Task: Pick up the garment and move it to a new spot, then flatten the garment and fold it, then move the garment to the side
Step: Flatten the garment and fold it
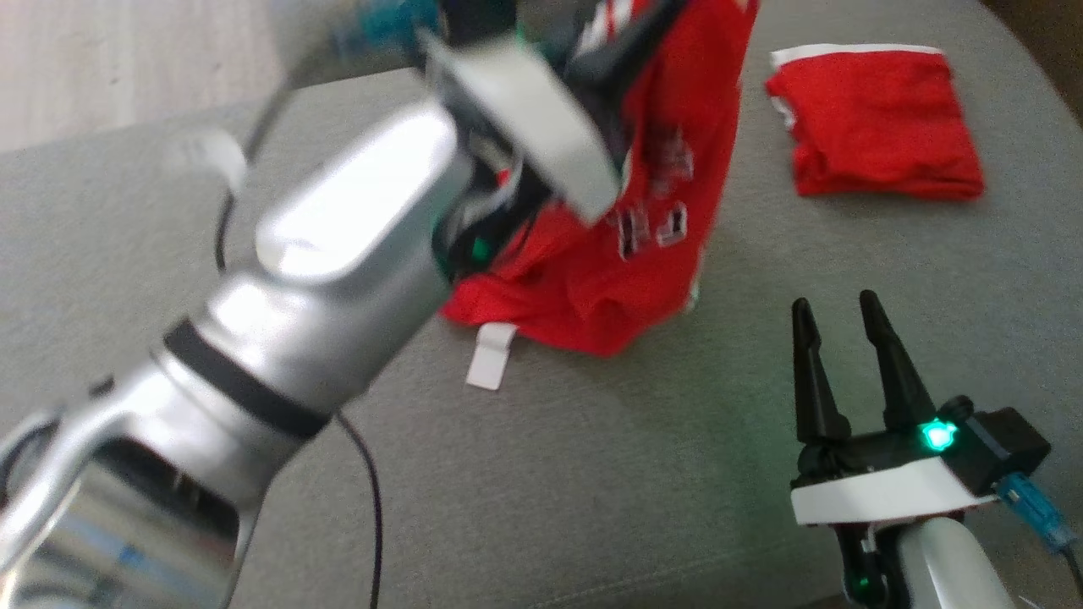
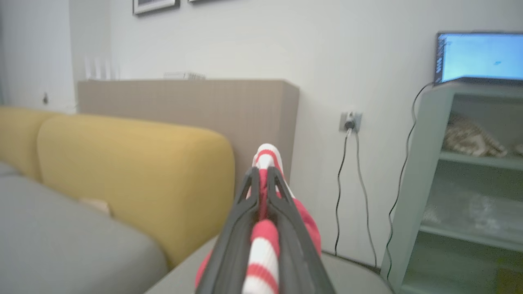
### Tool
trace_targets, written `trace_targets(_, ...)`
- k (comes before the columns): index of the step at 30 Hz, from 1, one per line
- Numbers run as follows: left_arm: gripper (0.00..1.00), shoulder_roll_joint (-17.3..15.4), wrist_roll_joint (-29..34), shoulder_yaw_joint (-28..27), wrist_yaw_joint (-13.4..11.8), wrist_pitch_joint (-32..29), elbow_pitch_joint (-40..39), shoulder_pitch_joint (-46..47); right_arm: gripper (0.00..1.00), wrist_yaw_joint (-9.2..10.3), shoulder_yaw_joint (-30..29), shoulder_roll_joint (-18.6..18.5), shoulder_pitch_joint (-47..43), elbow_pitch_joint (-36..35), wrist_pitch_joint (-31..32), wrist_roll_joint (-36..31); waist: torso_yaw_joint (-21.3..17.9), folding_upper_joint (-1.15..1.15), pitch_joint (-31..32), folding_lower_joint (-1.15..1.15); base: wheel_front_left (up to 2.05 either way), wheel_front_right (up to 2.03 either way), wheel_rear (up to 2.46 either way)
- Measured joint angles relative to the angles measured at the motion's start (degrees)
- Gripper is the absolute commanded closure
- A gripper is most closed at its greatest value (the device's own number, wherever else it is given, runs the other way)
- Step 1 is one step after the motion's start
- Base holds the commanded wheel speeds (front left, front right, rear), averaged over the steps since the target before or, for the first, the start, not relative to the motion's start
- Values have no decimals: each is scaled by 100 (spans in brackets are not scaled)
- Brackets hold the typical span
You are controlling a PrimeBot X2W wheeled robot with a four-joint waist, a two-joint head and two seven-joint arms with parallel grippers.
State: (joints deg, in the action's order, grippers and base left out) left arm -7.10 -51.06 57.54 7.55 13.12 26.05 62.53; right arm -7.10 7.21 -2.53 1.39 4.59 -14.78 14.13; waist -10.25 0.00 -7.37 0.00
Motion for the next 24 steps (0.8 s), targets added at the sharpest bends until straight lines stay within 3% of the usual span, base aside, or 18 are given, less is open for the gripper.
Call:
trace_targets(6, 100, 436, -369, -773, -3, 96, 357, 1071, 0, 0, 194, -1, -2, 14, 0, 51, -392, 0, 93, 0, 0, 0, 0)
trace_targets(9, 100, 539, -452, -1368, -122, 118, 666, 1480, 0, 0, 216, -2, -4, 25, 0, 52, -516, 0, 125, 0, 0, 0, 0)
trace_targets(14, 100, 573, 88, -2465, -437, 167, 891, 1704, 0, 0, 186, -2, -8, 19, 0, 66, -463, 0, 127, 0, 0, 0, 0)
trace_targets(17, 100, 578, 454, -2785, -503, 167, 969, 1079, 0, 0, 123, -3, -31, -10, 0, 56, -326, 0, 127, 0, 0, 0, 0)
trace_targets(24, 100, 506, 940, -3823, -505, 157, 1071, -1884, 0, 0, -82, -3, -114, -64, 0, -113, 141, 0, 64, 0, 0, 0, 0)
